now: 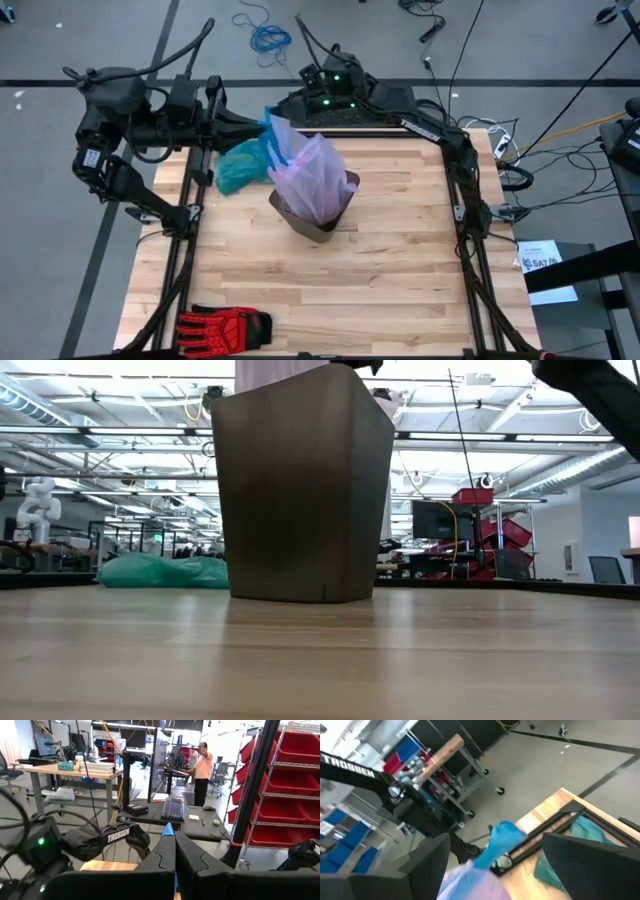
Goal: Place trash/remove bag and relplace
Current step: Remove the pink trash bag from the black trash bin
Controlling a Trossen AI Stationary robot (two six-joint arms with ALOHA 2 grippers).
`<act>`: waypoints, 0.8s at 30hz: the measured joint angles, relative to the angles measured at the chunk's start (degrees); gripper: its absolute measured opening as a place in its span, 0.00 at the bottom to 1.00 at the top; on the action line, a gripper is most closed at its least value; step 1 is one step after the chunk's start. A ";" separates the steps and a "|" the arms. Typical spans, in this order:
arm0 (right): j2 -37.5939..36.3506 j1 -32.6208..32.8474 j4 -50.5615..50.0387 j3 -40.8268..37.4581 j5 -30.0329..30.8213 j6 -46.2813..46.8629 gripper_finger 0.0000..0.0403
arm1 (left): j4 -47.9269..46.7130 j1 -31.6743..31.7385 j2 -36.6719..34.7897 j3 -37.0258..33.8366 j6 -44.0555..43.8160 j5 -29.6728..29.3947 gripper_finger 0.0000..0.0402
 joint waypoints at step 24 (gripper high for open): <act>2.60 0.85 3.43 0.00 -3.48 -2.61 0.14 | 0.25 0.00 0.85 0.00 0.03 0.20 0.00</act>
